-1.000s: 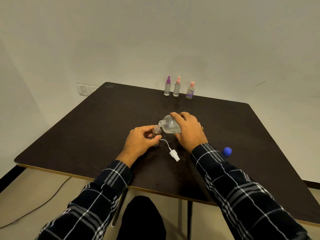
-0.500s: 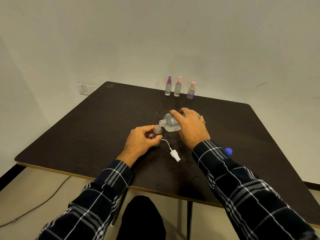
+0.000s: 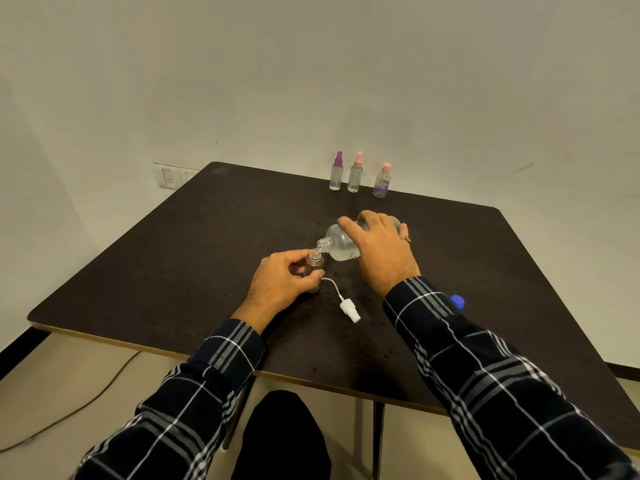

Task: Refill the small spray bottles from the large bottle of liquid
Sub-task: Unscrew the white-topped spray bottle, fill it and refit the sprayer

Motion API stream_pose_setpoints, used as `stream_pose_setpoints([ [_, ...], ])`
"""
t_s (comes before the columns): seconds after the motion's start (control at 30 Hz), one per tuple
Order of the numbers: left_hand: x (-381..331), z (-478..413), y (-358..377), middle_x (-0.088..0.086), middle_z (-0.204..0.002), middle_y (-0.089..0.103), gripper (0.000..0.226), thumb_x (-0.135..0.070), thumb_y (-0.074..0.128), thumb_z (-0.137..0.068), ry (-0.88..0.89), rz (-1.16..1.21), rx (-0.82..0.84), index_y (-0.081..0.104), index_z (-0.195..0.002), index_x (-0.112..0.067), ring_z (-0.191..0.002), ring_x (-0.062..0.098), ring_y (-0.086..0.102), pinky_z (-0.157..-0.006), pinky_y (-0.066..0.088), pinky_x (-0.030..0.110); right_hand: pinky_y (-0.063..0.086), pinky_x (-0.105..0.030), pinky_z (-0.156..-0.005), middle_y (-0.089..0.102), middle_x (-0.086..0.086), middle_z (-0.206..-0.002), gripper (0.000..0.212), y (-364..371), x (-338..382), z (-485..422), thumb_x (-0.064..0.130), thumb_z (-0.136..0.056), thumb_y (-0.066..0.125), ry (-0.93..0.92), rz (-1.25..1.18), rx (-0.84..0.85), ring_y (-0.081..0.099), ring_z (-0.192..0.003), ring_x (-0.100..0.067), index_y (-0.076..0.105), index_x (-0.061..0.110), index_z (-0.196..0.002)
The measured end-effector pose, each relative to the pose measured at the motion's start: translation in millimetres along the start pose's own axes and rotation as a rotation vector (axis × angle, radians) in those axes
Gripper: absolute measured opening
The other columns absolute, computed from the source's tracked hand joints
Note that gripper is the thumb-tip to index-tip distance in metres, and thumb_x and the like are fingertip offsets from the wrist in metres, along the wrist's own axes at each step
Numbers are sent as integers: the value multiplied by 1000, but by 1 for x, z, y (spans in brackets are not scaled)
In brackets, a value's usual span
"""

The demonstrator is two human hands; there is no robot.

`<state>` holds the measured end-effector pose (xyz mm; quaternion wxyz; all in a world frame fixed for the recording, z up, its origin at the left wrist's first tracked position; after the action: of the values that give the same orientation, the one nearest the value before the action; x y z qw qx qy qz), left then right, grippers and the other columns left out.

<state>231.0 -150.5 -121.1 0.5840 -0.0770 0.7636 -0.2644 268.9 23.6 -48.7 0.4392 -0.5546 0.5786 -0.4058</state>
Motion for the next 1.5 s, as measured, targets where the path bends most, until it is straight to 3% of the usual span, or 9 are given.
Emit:
stream_pose_setpoints([
  [0.2,1,0,0,-17,-78,72,35,-31,81,-84,0,-2,-2,74,-118,-38,-79,-4,67,-77,48,15,23,-69,-112,31,-9,-151,75,-1,2,0,10,-90,68,-5,12,-5,26,-142,-32,29,36,-148],
  [0.43,1,-1,0,-17,-82,72,37,-32,82,-84,0,-8,0,73,-118,-39,-82,1,67,-76,48,16,24,-69,-112,31,-10,-150,75,-1,2,1,8,-89,68,-2,8,-8,27,-141,-33,30,35,-148],
  [0.87,1,0,0,-21,-81,69,38,-29,81,-84,3,-12,4,73,-121,-36,-76,-11,62,-76,44,12,25,-68,-112,30,-10,-152,76,-1,2,1,10,-89,68,-10,29,2,25,-142,-33,29,35,-149],
  [1.07,1,0,0,-18,-79,71,36,-32,82,-82,9,-14,-17,75,-117,-38,-77,-4,64,-73,45,12,24,-69,-111,30,-10,-152,75,-2,2,0,9,-89,68,-12,37,-1,25,-142,-33,29,35,-148],
  [1.3,1,0,0,-20,-79,70,35,-31,82,-83,4,-12,-14,74,-116,-38,-76,-9,62,-72,44,11,24,-69,-111,29,-10,-152,76,-2,2,0,9,-89,69,-10,38,5,24,-142,-33,29,36,-147],
  [1.5,2,-1,1,-19,-90,73,39,-31,82,-83,7,-17,-2,73,-121,-35,-85,-2,67,-82,52,19,23,-70,-112,28,-11,-153,76,-4,3,0,11,-89,69,-18,45,15,23,-143,-33,28,35,-148],
])
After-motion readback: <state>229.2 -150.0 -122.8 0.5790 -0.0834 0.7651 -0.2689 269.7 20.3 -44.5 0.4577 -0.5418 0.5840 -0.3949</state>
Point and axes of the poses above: each hand's wrist, its own z-axis away from the middle knuckle, its own y-axis out of the palm, x = y × z, the point moved 5 cm from there along -z, towards the middle knuckle
